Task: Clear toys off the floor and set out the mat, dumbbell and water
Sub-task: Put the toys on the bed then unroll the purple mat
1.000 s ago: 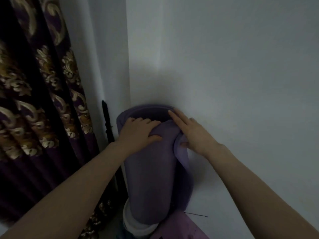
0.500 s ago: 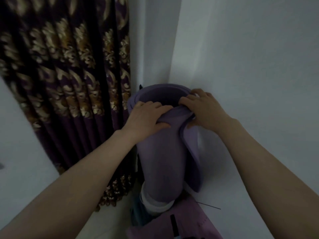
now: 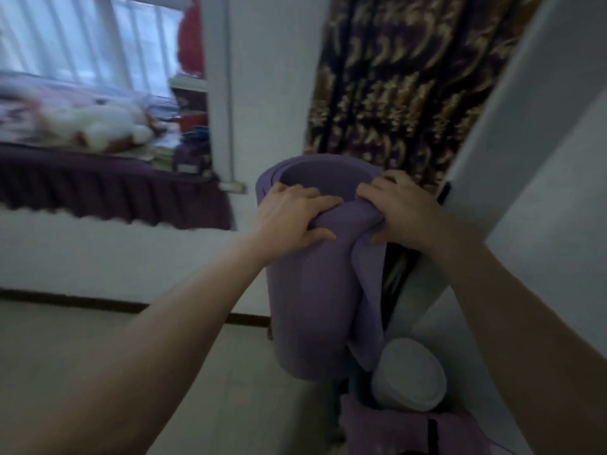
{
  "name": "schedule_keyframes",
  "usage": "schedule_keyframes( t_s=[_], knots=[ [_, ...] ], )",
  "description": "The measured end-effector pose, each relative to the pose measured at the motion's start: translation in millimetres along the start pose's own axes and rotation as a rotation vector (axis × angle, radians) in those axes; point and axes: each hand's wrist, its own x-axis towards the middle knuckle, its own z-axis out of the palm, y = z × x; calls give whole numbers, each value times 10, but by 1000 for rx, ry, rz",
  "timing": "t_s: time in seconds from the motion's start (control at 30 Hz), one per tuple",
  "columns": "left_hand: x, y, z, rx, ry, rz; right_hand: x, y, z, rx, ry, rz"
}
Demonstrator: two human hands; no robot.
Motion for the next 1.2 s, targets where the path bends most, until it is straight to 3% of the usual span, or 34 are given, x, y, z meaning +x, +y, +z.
schedule_keyframes(
  t_s=[0.17,0.3,0.57,0.87,1.03,1.2],
  knots=[
    [-1071,-559,-257,163,-67,-172,541,-1062,242,103,49,-185],
    [-1956,-900,-276,193,-191,-381,1040,-1923,682,250,-83,-364],
    [-3081,-1217,63,202,-371,-778,1698,-3118,1593,307,-278,-684],
    [-3509,-1021,1048,42,-549,-1192,1762,-3660,3145,459,-505,-914],
    [-3819,-856,1508,-61,-575,-1271,1484,-3776,3681,444,-556,-945],
    [-4231,-763,1799,-152,-622,-1242,1210,-4017,4020,469,-658,-935]
  ],
)
